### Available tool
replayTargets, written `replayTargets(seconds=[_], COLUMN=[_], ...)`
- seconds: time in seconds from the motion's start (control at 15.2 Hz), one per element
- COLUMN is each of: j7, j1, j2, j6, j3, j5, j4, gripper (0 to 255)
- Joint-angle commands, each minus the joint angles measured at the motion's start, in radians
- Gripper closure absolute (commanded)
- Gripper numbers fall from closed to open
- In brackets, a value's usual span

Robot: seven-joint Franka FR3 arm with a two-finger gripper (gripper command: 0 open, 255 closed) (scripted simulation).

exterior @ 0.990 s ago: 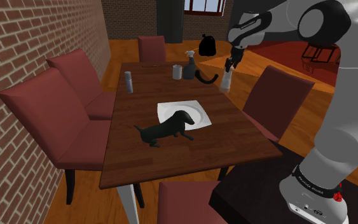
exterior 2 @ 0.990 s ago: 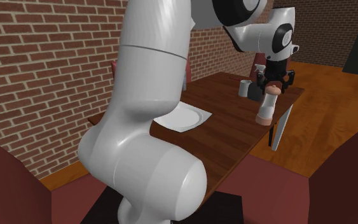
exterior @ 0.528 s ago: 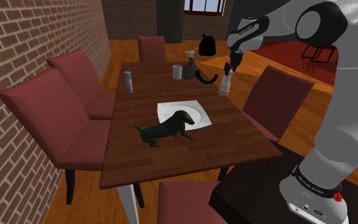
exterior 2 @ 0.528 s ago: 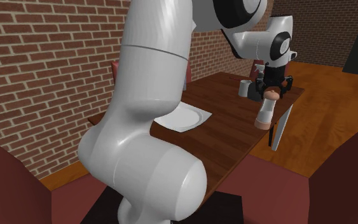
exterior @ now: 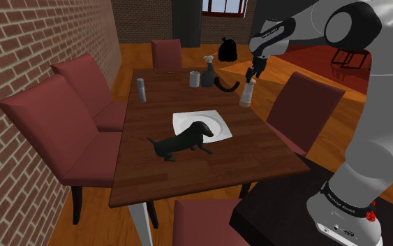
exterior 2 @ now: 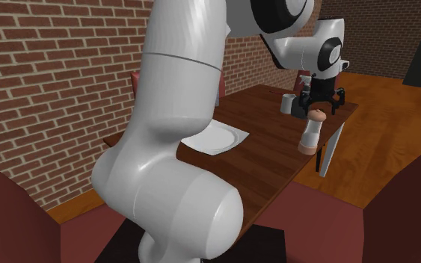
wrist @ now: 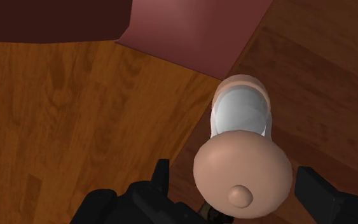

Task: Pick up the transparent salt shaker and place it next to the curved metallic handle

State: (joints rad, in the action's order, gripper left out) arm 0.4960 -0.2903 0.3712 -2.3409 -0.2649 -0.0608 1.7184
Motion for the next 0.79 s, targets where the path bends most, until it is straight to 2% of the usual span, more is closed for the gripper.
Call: replayTargets(seconds=[0.0, 0.33, 0.73], j7=[0.0, -0.016, -0.016], j1=[0.0, 0.015, 0.015], j2=[0.0, -0.081, -0.081], j6=[0.0, 0.089, 0.089], j3=[0.0, -0.009, -0.009], j5=[0.0, 0.027, 0.027], j4=[0.0, -0.01, -0.01], gripper=[0, 0, 0])
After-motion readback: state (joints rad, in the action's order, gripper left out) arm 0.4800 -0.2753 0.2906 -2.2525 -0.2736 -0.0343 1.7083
